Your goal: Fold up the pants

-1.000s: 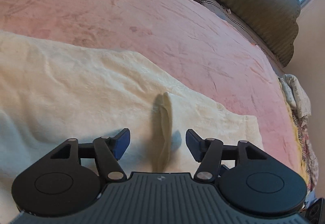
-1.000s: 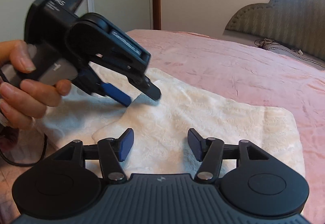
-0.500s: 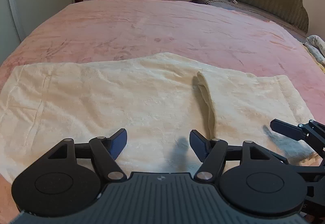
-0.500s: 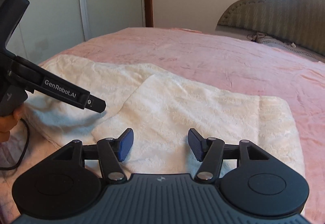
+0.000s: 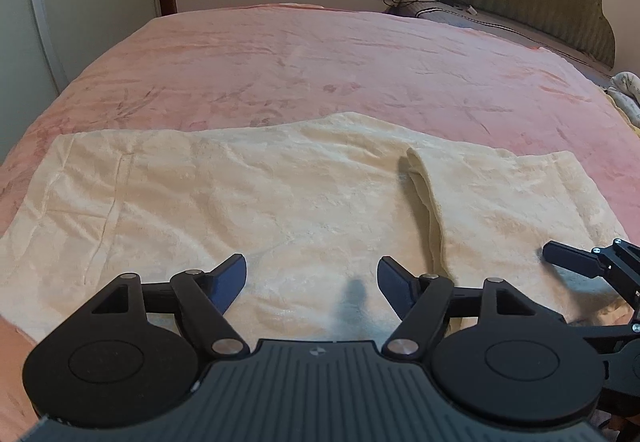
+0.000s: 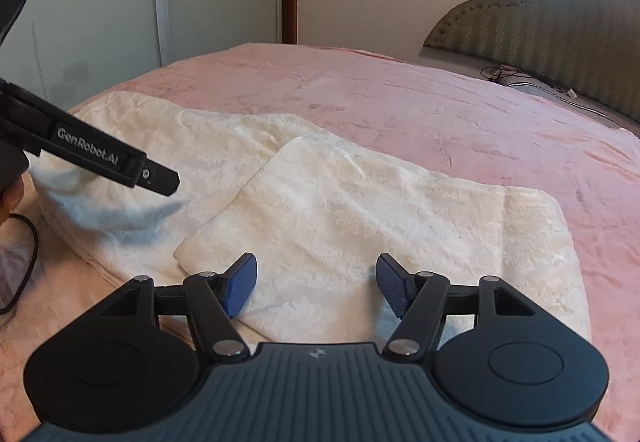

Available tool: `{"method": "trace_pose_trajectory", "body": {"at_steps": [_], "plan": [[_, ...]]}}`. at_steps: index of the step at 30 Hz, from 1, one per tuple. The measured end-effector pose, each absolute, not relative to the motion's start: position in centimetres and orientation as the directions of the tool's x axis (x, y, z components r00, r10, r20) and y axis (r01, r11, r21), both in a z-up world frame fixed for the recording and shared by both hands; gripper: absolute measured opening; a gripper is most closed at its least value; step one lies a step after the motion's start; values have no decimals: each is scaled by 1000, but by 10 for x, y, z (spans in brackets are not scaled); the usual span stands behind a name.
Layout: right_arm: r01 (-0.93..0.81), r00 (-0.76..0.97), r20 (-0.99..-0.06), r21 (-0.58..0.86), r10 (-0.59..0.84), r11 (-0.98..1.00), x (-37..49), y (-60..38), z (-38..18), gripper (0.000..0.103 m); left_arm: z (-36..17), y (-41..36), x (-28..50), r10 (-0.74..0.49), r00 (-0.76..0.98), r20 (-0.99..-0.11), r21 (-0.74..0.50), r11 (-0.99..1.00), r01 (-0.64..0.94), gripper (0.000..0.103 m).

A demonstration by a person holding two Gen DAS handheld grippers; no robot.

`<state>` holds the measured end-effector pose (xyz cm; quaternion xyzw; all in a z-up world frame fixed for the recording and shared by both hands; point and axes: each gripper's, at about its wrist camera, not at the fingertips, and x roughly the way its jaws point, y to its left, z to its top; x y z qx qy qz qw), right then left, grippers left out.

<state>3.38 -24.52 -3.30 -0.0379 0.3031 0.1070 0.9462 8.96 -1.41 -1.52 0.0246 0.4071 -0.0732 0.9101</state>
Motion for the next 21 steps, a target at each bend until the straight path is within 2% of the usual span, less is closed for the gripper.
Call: {"method": "trace_pose_trajectory", "body": {"at_steps": [5, 10, 12, 14, 18, 20, 21], "plan": [[-248, 820, -533, 0, 210, 969, 30, -235, -16, 66, -3, 18, 77, -66, 714, -697, 5, 995, 97, 78], [-438, 790, -493, -38, 365, 898, 31, -185, -1, 65, 9, 82, 65, 126, 746, -654, 99, 992, -80, 79], [-525, 756, -500, -76, 423, 848, 33, -157, -1, 65, 14, 112, 56, 179, 740, -648, 88, 983, -161, 80], [-611, 714, -511, -123, 477, 782, 34, -126, -4, 63, 18, 144, 51, 179, 722, -668, 12, 973, -230, 82], [-732, 650, -519, -232, 555, 640, 31, -67, -5, 50, 19, 202, 43, 74, 693, -717, -247, 902, -353, 82], [-755, 643, -519, -303, 563, 582, 31, -42, -7, 46, 18, 214, 42, 22, 689, -724, -317, 877, -360, 80], [-761, 641, -526, -339, 559, 554, 31, -30, -10, 39, 18, 216, 42, -3, 689, -725, -333, 877, -346, 80]]}}
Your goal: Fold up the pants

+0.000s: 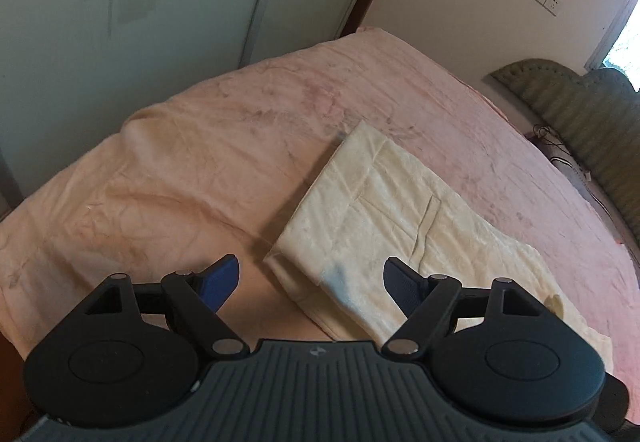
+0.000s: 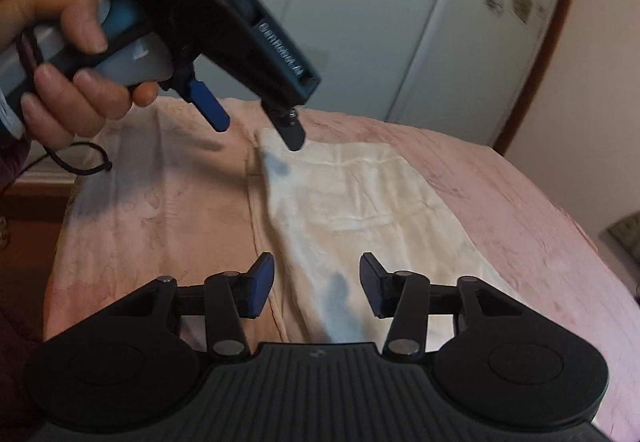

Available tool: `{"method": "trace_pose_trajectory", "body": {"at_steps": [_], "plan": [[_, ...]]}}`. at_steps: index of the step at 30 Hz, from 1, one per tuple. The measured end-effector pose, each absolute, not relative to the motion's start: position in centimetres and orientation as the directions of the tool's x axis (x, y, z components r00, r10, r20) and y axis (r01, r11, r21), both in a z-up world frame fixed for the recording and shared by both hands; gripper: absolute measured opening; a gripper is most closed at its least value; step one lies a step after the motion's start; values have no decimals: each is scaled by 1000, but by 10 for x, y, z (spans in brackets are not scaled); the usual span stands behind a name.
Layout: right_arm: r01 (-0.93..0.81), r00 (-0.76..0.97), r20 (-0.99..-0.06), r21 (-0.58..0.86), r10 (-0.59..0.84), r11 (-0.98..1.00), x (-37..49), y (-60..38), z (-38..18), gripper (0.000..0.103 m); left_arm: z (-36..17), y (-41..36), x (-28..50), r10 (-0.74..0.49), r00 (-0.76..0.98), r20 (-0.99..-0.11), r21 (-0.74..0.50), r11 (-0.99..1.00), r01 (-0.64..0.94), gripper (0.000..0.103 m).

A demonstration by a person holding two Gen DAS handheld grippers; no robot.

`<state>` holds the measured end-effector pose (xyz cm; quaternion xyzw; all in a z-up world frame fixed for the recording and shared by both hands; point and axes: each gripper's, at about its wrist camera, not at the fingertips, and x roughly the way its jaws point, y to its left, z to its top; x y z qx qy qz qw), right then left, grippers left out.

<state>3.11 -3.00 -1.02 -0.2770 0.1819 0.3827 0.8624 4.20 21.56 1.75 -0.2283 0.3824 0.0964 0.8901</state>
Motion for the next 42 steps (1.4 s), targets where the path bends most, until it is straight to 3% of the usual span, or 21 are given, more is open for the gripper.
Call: {"method": "trace_pose_trajectory", "body": {"at_steps": [4, 6, 8, 10, 17, 18, 19, 21, 23, 31, 34, 36, 40, 42], "plan": [[-757, 649, -554, -408, 521, 510, 39, -7, -24, 20, 12, 208, 46, -73, 692, -719, -370, 882, -292, 79], [-765, 639, -559, -388, 528, 515, 41, -7, -27, 12, 4, 208, 51, -83, 678, -730, -382, 873, -304, 66], [-767, 637, -560, -385, 530, 514, 39, -7, -27, 10, -8, 210, 54, -92, 658, -747, -396, 857, -330, 37], [-770, 632, -560, -378, 535, 513, 39, -7, -27, 9, -12, 212, 50, -58, 666, -744, -376, 859, -346, 15], [-791, 601, -589, -340, 541, 510, 35, -7, -28, 9, -15, 217, 46, -75, 681, -728, -399, 855, -332, 12], [-780, 616, -575, -344, 539, 523, 34, -7, -26, 11, -14, 219, 46, -82, 686, -723, -409, 851, -330, 12], [-770, 628, -572, -359, 527, 528, 31, -6, -24, 12, -13, 220, 47, -88, 685, -723, -411, 852, -324, 25], [-762, 643, -573, -417, 508, 495, 22, -3, -24, 23, -11, 222, 45, -80, 681, -728, -414, 843, -344, 35], [-744, 666, -577, -478, 472, 467, 19, 4, -31, 33, -10, 225, 44, -66, 672, -737, -408, 837, -365, 65], [-566, 813, -447, -757, 373, 326, 11, 34, -66, 32, -21, 236, 42, -253, 669, -699, -599, 718, -355, 75], [-553, 814, -432, -780, 388, 293, 14, 38, -69, 20, -31, 236, 48, -337, 672, -660, -687, 633, -357, 79], [-596, 792, -446, -710, 416, 374, 22, 30, -56, 17, -35, 233, 56, -374, 679, -631, -723, 601, -341, 84], [-715, 690, -502, -360, 521, 599, 59, -8, -8, 17, -42, 232, 79, -388, 710, -588, -770, 538, -344, 84], [-781, 579, -562, -175, 591, 599, 79, -25, 6, 19, -42, 233, 92, -373, 722, -582, -774, 527, -352, 84]]}}
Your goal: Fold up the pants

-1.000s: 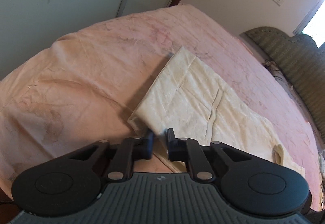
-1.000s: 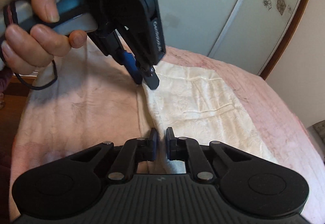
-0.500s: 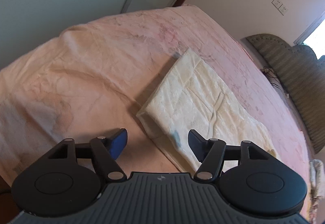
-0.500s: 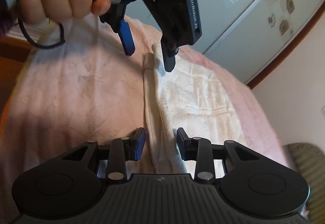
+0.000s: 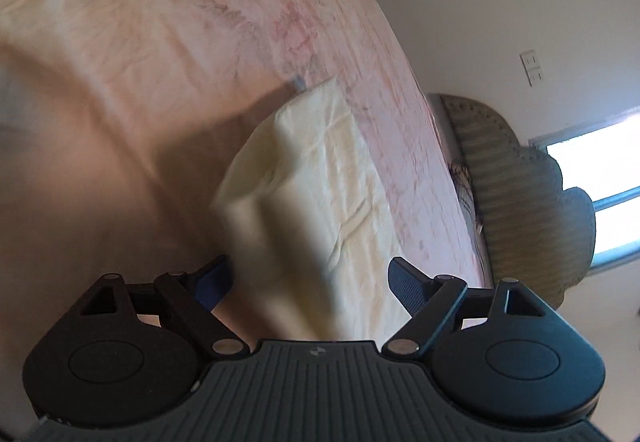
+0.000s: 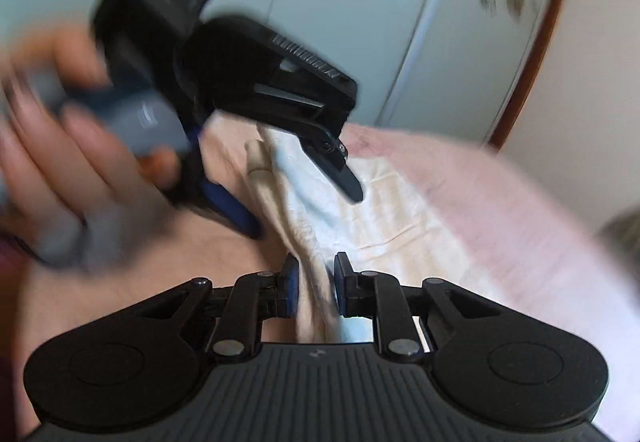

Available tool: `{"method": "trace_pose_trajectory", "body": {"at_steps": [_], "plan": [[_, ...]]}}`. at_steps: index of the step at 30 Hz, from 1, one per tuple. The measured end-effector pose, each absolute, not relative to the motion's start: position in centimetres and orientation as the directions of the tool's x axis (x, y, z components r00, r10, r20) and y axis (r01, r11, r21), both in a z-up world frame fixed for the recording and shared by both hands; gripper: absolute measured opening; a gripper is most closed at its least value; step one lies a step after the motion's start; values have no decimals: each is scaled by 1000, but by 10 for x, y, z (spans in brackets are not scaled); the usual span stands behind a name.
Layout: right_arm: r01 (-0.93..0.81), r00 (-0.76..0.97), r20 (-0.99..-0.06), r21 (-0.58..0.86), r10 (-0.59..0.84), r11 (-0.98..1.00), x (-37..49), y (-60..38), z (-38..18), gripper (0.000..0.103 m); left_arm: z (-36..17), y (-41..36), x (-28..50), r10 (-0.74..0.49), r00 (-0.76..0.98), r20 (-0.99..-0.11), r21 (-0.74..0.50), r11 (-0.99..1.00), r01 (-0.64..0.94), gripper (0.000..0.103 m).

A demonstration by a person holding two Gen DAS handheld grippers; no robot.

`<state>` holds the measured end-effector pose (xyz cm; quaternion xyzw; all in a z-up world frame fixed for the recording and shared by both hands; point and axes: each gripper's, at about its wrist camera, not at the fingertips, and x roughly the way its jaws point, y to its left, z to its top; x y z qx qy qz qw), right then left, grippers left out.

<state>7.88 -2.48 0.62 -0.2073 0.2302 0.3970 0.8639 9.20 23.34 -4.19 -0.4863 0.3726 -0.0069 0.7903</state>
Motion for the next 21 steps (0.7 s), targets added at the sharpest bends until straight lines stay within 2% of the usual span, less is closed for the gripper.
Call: {"method": "trace_pose_trajectory", "body": {"at_steps": [1, 2, 6, 9, 11, 12, 13, 17, 19, 21], "plan": [[-821, 493, -601, -82, 629, 566, 88, -31, 10, 19, -41, 234, 99, -363, 723, -588, -766, 537, -353, 84], [-841, 442, -594, -12, 672, 541, 94, -39, 16, 19, -41, 234, 103, -349, 720, -600, -753, 549, -362, 81], [-790, 440, -532, 155, 724, 593, 133, -64, 31, 21, -40, 234, 115, -310, 725, -615, -723, 588, -362, 73], [-698, 522, -601, 107, 605, 708, 163, -64, 14, 25, -40, 233, 121, -264, 711, -651, -671, 638, -377, 54], [-695, 491, -694, 51, 526, 717, 182, -49, -7, 25, -40, 229, 124, -226, 696, -681, -623, 678, -390, 33], [-707, 499, -684, 33, 532, 706, 182, -50, -14, 25, -38, 228, 124, -206, 694, -690, -602, 696, -392, 31], [-709, 508, -673, 28, 537, 705, 179, -50, -15, 26, -36, 227, 122, -188, 698, -691, -582, 718, -383, 21], [-699, 534, -594, 89, 601, 709, 179, -59, 3, 28, -7, 203, 111, -103, 733, -672, -477, 818, -323, 15], [-697, 538, -576, 105, 615, 709, 182, -60, 9, 33, 15, 181, 102, -57, 768, -637, -414, 867, -279, 14], [-702, 552, -564, 85, 615, 708, 180, -58, 13, 43, 36, 158, 95, -46, 803, -594, -370, 902, -222, 14]]}}
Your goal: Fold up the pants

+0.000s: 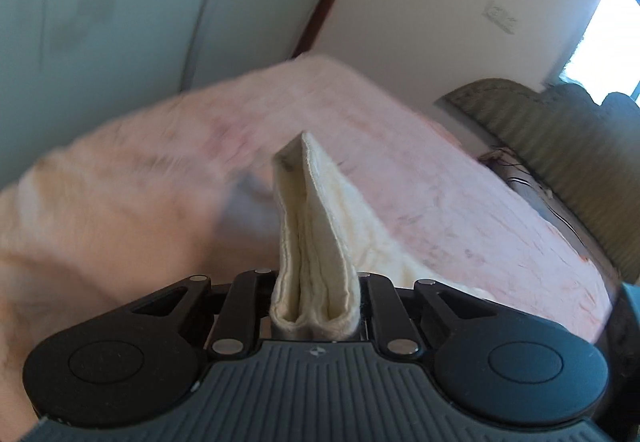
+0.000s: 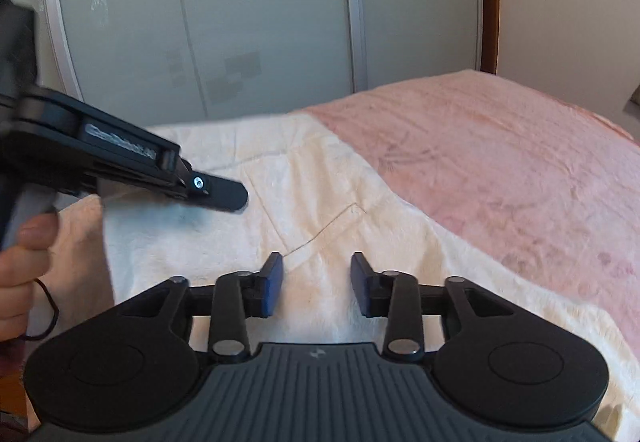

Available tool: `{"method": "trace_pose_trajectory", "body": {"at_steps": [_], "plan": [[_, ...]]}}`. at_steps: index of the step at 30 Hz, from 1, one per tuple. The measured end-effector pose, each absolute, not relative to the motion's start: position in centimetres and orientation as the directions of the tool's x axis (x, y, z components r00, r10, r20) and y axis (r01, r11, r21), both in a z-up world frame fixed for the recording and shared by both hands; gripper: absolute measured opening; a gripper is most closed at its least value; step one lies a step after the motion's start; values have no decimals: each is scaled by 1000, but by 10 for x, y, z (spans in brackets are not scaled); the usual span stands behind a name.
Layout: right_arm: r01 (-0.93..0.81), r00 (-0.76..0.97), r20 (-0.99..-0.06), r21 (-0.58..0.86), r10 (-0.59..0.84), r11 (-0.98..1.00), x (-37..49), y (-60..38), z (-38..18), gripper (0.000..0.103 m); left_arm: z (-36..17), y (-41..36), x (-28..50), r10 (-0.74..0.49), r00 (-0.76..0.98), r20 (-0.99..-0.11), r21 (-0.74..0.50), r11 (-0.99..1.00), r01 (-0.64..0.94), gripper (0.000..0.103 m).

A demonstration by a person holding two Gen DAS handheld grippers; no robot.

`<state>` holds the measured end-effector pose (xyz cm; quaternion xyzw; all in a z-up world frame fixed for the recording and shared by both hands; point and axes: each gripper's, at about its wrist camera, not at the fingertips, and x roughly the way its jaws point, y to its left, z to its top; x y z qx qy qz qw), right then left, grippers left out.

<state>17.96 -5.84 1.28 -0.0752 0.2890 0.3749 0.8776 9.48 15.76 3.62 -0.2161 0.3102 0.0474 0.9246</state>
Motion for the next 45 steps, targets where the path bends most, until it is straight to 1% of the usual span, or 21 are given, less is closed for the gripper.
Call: {"method": "trace_pose_trajectory", "body": {"at_steps": [2, 4, 7, 10, 13, 17, 20, 23, 25, 26, 30, 36, 39, 41, 43, 44, 45], "plan": [[-705, 568, -535, 76, 625, 705, 176, -60, 20, 46, 55, 130, 88, -51, 831, -554, -326, 932, -159, 14], [-704, 586, -489, 88, 646, 705, 171, -74, 31, 46, 70, 96, 83, -72, 845, -530, -284, 954, -97, 14], [-687, 631, -416, 93, 655, 721, 158, -110, 47, 46, 83, 52, 78, -128, 854, -504, -263, 965, -10, 14], [-670, 666, -365, 90, 650, 737, 141, -155, 58, 46, 89, 6, 75, -194, 851, -487, -242, 967, 83, 15], [-648, 693, -344, 88, 634, 756, 124, -201, 64, 46, 88, -41, 71, -272, 836, -477, -228, 957, 181, 18], [-601, 728, -321, 125, 606, 789, 106, -262, 59, 46, 83, -101, 69, -376, 795, -477, -218, 926, 307, 19], [-557, 757, -328, 127, 565, 821, 88, -301, 53, 46, 70, -142, 70, -431, 755, -494, -211, 902, 377, 20], [-504, 785, -344, 129, 515, 854, 70, -332, 44, 46, 53, -178, 68, -463, 738, -491, -196, 884, 425, 21], [-466, 800, -360, 134, 481, 875, 64, -349, 37, 46, 40, -199, 70, -474, 724, -502, -183, 876, 446, 21], [-449, 804, -370, 135, 465, 883, 62, -356, 34, 46, 35, -208, 70, -475, 717, -509, -182, 874, 451, 23], [-405, 810, -404, 138, 425, 904, 60, -372, 20, 46, 17, -238, 72, -472, 694, -543, -158, 869, 468, 26], [-373, 797, -444, 171, 409, 912, 62, -386, -1, 46, -1, -251, 81, -478, 660, -580, -164, 862, 480, 28], [-351, 798, -458, 177, 392, 920, 57, -390, -7, 46, -5, -253, 78, -482, 657, -580, -156, 857, 490, 28], [-340, 807, -460, 149, 369, 929, 51, -387, -4, 46, -4, -253, 72, -489, 662, -568, -140, 850, 508, 33], [-334, 816, -460, 120, 350, 935, 44, -384, -3, 46, -7, -258, 71, -496, 653, -572, -126, 840, 527, 33], [-321, 813, -476, 116, 336, 940, 44, -385, -4, 47, -10, -260, 74, -501, 637, -585, -137, 836, 532, 35], [-298, 807, -498, 122, 318, 947, 45, -386, -7, 51, -15, -262, 79, -515, 609, -603, -164, 827, 537, 37]]}}
